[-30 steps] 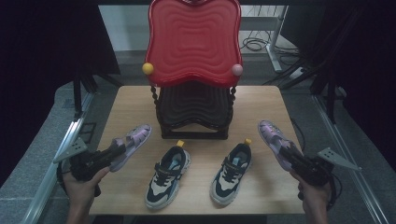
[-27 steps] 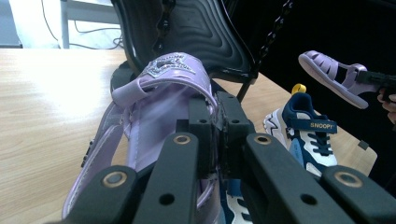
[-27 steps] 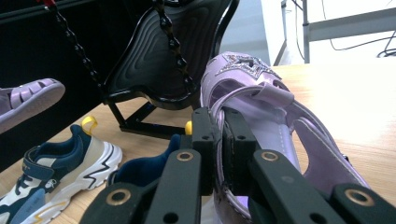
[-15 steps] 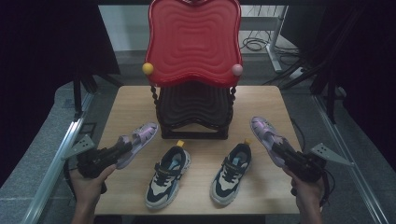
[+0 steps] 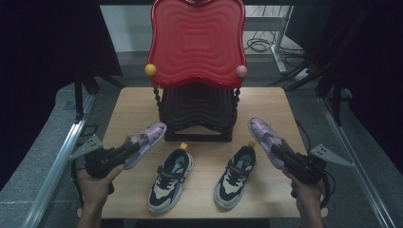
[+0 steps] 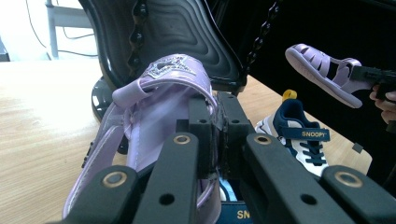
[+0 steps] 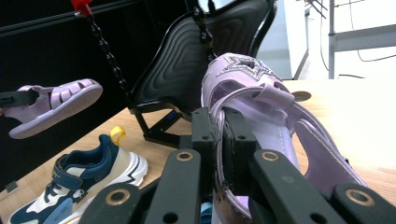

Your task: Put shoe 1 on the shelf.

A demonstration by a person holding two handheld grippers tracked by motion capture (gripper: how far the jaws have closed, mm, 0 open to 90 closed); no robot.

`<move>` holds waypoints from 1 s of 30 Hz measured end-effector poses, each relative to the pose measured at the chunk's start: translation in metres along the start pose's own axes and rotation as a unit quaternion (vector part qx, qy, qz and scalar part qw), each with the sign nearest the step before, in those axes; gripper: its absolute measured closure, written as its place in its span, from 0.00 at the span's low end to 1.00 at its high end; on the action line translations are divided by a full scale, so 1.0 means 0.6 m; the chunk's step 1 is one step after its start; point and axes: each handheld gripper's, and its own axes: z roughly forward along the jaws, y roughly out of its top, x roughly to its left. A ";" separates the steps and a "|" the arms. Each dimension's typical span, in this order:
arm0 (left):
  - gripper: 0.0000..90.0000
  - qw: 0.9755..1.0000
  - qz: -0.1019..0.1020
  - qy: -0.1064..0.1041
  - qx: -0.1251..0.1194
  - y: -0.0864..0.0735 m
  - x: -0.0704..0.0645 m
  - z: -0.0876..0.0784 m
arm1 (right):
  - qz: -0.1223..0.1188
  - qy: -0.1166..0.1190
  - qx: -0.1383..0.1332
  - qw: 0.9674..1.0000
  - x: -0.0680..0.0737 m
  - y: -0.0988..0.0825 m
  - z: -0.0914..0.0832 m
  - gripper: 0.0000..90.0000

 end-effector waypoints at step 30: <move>0.96 1.000 0.016 -0.024 0.007 0.019 -0.018 0.070 | -0.023 0.037 0.030 0.999 0.047 -0.006 0.073 0.94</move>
